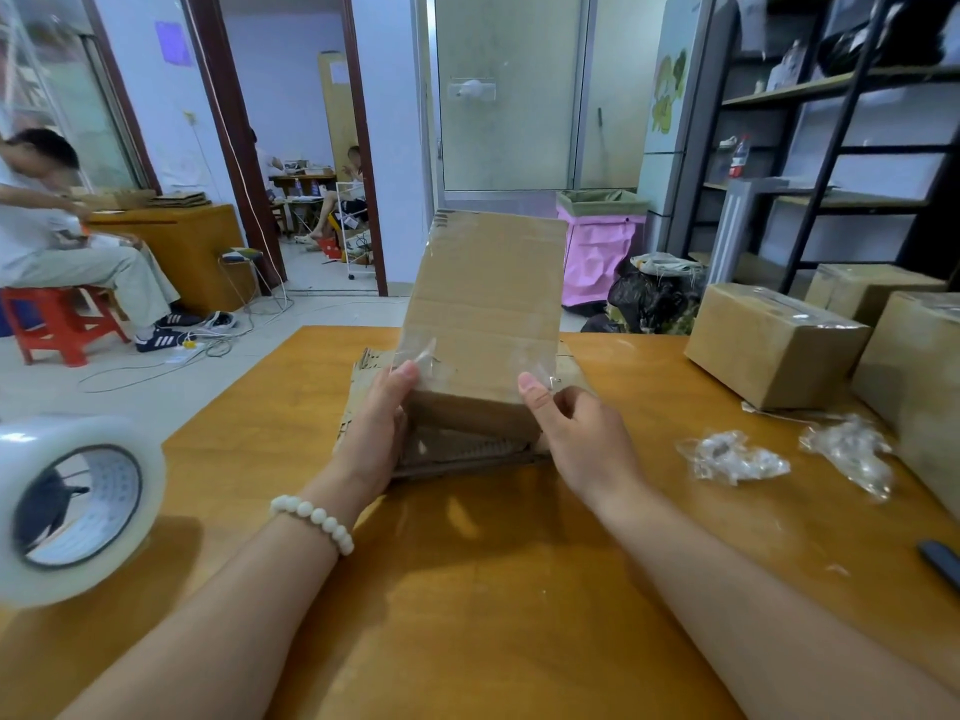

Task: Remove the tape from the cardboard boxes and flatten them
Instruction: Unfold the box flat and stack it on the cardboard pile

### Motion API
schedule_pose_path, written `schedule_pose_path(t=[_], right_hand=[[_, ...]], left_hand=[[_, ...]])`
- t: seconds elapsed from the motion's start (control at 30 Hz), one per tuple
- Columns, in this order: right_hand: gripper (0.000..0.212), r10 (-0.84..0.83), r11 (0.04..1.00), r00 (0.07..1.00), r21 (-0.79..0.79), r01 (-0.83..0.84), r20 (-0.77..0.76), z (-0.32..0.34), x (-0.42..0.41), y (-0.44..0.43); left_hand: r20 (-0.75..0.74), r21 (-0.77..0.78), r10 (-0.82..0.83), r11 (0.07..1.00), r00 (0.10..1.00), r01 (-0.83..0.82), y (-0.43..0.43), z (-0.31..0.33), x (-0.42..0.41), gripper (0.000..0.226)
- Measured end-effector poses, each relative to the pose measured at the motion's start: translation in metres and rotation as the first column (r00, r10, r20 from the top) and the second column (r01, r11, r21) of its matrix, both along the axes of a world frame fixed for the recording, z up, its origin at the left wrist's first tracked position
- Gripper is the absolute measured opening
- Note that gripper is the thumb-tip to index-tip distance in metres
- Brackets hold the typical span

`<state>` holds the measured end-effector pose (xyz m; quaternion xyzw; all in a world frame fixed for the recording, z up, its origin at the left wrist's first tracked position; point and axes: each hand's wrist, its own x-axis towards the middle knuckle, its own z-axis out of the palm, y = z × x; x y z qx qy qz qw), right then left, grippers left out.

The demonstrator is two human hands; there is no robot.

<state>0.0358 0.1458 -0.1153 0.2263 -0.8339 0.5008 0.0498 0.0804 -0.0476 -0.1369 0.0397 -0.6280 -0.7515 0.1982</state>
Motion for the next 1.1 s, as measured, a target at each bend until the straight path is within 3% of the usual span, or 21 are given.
schedule_pose_path(t=[0.2,0.37,0.53,0.67,0.77,0.93,1.1], right_hand=[[0.059,0.012,0.997,0.995,0.073,-0.004,-0.101,0.003,0.003,0.002],[0.065,0.046,0.997,0.967,0.067,-0.03,-0.252,-0.001,0.001,0.001],[0.06,0.093,0.994,0.906,0.088,-0.062,-0.413,-0.007,-0.001,-0.002],[0.054,0.144,0.978,0.892,-0.078,-0.196,-0.428,-0.009,-0.007,-0.003],[0.067,0.194,0.966,0.854,-0.056,-0.251,-0.482,-0.013,-0.013,-0.003],[0.064,0.211,0.966,0.819,-0.016,-0.26,-0.533,-0.013,-0.018,0.0],[0.057,0.26,0.953,0.75,0.036,-0.301,-0.608,-0.009,-0.018,0.0]], left_hand=[[-0.105,-0.041,0.089,0.995,0.991,-0.093,-0.001,0.0,-0.001,0.044],[-0.107,0.078,0.167,0.984,0.98,-0.159,-0.008,0.002,-0.002,0.037],[0.017,0.129,0.139,0.982,0.99,-0.14,-0.015,-0.002,-0.002,0.077],[0.046,0.123,0.138,0.982,0.989,-0.143,-0.011,-0.001,-0.001,0.07],[0.083,0.094,0.15,0.983,0.985,-0.158,-0.012,-0.001,-0.001,0.069],[0.103,0.018,0.13,0.991,0.986,-0.133,-0.008,-0.001,-0.001,0.032],[0.078,0.008,0.111,0.994,0.991,-0.112,-0.004,0.0,0.002,0.062]])
